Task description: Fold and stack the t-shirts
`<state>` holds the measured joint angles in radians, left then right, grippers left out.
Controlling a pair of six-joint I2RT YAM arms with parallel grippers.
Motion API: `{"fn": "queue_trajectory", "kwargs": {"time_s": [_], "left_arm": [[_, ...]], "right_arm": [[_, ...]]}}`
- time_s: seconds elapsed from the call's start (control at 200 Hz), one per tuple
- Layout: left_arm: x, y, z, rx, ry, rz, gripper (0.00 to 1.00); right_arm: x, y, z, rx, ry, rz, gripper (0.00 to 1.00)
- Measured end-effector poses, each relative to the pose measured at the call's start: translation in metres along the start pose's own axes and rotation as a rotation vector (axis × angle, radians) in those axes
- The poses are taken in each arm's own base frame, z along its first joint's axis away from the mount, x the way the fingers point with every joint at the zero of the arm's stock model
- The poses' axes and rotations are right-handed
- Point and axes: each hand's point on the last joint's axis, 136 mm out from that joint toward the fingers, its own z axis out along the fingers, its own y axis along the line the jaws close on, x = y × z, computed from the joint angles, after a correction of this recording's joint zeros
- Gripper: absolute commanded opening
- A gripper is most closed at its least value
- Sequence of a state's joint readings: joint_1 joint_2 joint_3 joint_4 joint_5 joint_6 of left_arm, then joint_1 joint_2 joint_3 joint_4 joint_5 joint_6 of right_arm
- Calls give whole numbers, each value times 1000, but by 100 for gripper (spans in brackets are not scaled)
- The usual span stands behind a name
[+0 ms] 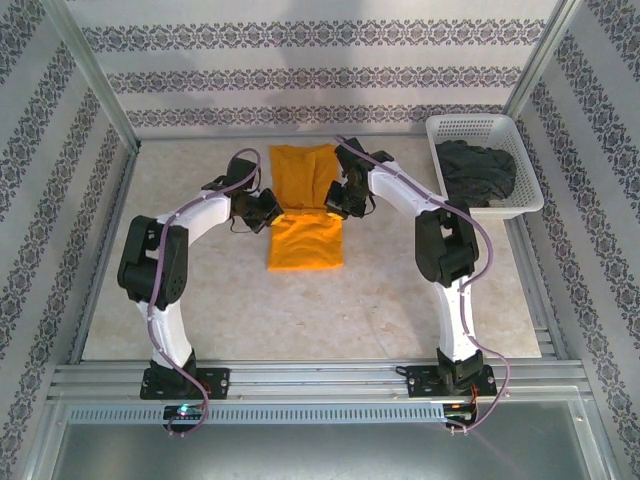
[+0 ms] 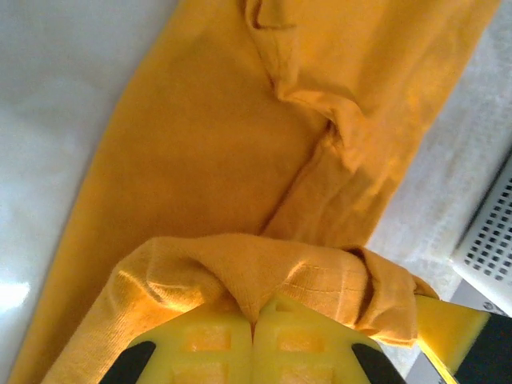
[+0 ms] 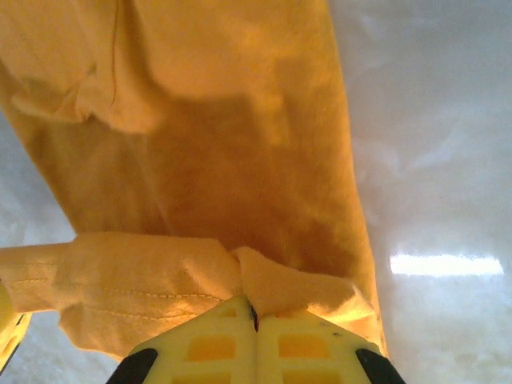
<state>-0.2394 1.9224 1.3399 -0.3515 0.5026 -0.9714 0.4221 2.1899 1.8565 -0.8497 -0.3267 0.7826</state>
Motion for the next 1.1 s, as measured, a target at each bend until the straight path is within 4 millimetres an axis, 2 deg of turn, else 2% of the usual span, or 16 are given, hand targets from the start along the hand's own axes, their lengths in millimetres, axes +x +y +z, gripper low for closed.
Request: {"fn": "queue_trajectory", "kwargs": {"time_s": [0.015,0.07,0.19,0.235,0.3,0.34,0.42,0.505,0.62,0.704,0.814,0.904,0.979,1.099], "left_arm": [[-1,-1,2,0,1,1,0],[-10,-1,8,-2,-1,1,2],[-23,-2,13,-5,-15,10,29],[-27,-2,10,-8,-23,18,38],[-32,-3,6,-10,-37,28,58],[-34,-2,4,-14,-47,28,62],[-31,2,-5,-28,-64,26,62],[-14,11,-26,-29,-80,18,58],[22,31,-55,-5,-80,-32,57],[47,50,-58,13,-58,-98,57],[81,77,-41,-18,11,-185,58],[96,87,-29,-32,47,-233,57],[98,86,-24,-16,51,-266,57],[92,84,-15,4,44,-299,54]], "right_arm": [[-2,0,2,0,1,1,1],[-8,0,7,-6,4,4,13],[-22,5,14,-35,13,-5,37],[-27,7,13,-48,11,-16,42],[-33,6,10,-57,3,-30,47],[-36,5,6,-60,-4,-40,47],[-40,-1,-3,-61,-17,-44,48],[-33,-13,-18,-50,-34,-40,48],[-1,-36,-44,-35,-47,-25,47],[31,-48,-51,-42,-45,-1,48],[69,-56,-36,-50,-10,36,49],[91,-58,-15,-58,29,85,49],[104,-56,-2,-65,56,123,49],[103,-50,10,-86,63,180,48]]}}
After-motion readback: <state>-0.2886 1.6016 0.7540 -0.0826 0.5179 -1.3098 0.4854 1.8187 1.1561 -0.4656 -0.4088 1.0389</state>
